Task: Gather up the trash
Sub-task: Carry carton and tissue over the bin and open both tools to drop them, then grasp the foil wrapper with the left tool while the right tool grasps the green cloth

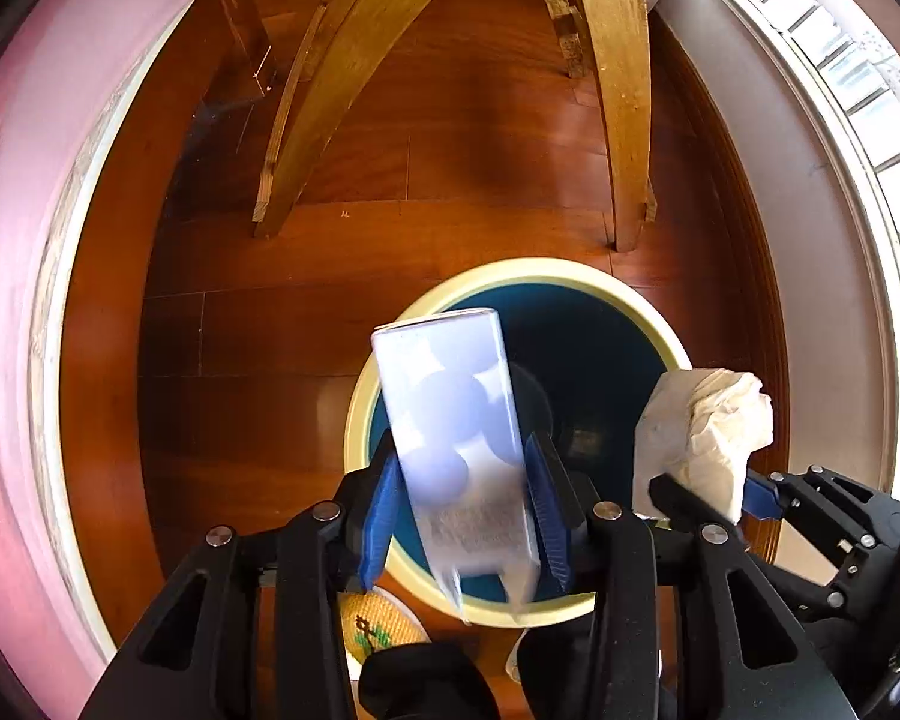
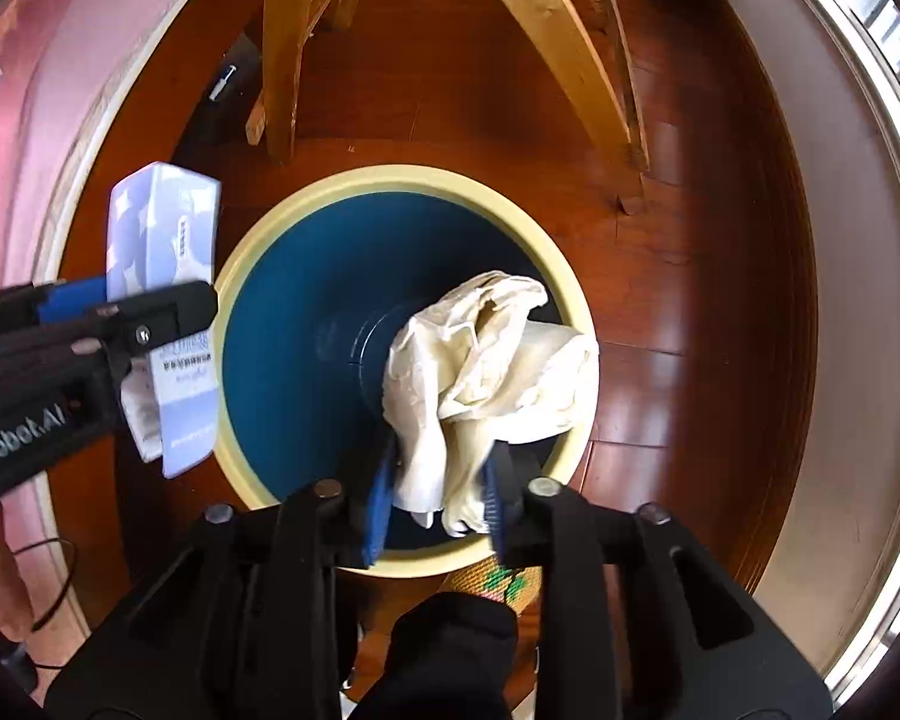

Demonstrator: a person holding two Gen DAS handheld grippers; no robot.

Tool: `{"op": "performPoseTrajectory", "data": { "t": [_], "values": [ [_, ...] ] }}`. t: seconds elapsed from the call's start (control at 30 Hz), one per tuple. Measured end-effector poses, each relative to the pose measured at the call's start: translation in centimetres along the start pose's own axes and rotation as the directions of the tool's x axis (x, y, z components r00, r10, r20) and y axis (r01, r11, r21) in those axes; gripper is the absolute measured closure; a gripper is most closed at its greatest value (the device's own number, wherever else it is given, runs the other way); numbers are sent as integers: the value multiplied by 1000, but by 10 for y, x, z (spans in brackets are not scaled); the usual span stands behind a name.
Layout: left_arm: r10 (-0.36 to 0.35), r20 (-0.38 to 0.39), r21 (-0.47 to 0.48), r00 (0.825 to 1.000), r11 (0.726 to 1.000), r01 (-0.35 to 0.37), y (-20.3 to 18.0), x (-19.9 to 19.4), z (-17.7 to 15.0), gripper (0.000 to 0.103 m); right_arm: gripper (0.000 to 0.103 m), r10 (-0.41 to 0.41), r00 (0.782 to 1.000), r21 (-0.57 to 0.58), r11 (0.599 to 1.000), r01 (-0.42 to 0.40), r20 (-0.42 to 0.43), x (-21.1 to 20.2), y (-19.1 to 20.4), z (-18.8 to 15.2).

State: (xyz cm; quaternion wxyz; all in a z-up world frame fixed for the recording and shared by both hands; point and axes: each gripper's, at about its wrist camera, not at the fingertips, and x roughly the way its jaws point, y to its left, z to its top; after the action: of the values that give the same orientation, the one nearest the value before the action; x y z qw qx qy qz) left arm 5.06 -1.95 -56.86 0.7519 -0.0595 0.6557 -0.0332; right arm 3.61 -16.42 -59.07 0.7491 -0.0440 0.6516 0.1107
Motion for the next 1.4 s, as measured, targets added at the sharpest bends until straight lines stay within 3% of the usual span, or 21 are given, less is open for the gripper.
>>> {"op": "performPoseTrajectory", "data": {
  "t": [0.1,0.17,0.23,0.37,0.53,0.8,1.1,1.4],
  "values": [
    [-9,-16,-9,1000,1000,9,2,4,4,56,62,5,1000,-2,1000,-5,-8,3,-1,0],
    [-15,-24,-10,1000,1000,15,3,6,6,31,52,-9,1000,-1,1000,9,-19,2,-1,-1],
    [-14,-19,-9,1000,1000,14,4,3,6,15,47,-14,1000,5,1000,14,-15,2,1,0],
    [-8,-12,-8,1000,1000,8,3,-2,6,14,40,-29,1000,3,1000,29,-4,0,3,3],
    [5,-8,-15,1000,1000,-5,5,-19,4,14,39,-42,999,16,999,42,-3,-14,3,8],
    [9,2,-19,1000,1000,-9,7,-83,-3,14,39,-62,998,60,996,61,11,-67,8,15],
    [-29,23,-19,999,999,29,8,-207,-9,14,39,-64,995,128,990,54,75,-186,14,19],
    [-97,149,66,984,994,88,5,-368,-7,14,39,9,979,221,974,-56,206,-336,13,12]
  ]
}}
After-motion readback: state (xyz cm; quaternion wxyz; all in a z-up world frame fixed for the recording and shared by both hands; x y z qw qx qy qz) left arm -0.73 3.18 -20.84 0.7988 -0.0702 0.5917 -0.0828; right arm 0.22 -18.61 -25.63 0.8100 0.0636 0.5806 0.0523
